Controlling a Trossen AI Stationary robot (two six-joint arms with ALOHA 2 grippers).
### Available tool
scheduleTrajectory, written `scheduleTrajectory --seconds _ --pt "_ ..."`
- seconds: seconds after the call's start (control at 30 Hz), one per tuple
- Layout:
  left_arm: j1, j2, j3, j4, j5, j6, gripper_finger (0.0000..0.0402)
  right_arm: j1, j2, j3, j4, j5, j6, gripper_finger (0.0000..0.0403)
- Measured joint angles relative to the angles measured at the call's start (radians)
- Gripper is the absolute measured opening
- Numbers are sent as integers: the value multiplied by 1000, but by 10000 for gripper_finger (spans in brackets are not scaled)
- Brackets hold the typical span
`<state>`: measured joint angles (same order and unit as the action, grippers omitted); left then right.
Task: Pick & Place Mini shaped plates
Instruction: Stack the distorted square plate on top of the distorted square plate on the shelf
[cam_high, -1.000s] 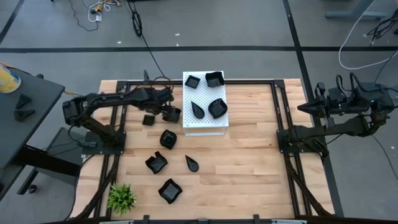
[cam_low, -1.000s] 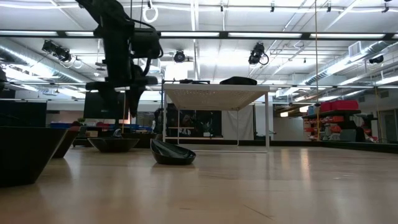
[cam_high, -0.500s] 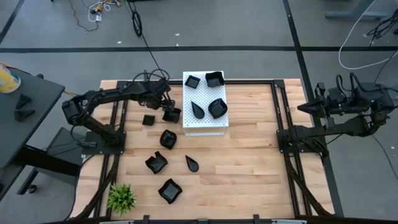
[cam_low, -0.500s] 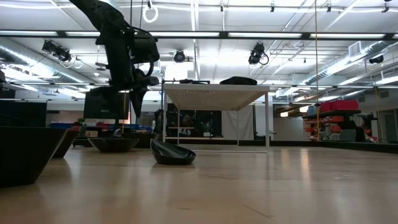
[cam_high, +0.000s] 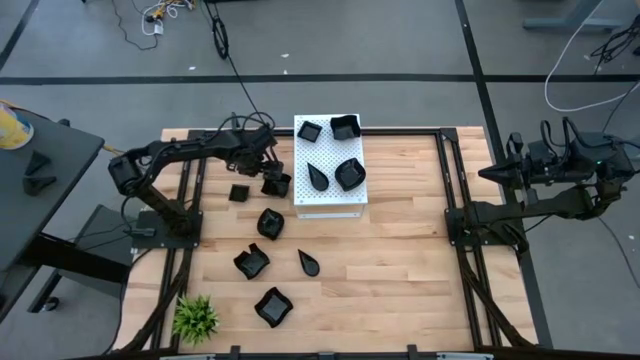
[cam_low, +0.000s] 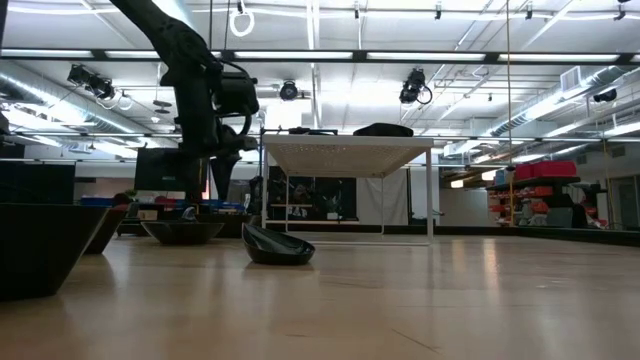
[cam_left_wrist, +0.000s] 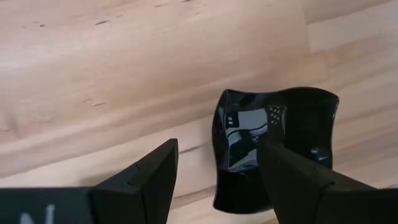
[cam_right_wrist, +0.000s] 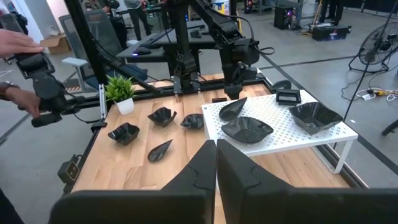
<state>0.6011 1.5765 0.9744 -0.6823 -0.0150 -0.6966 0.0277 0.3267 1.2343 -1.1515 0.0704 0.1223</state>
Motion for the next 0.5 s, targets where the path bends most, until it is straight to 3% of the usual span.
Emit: scheduleTrajectory --seconds 0.5 --pt "43 9 0 11 43 36 222 0 0 0 0 0 0 19"
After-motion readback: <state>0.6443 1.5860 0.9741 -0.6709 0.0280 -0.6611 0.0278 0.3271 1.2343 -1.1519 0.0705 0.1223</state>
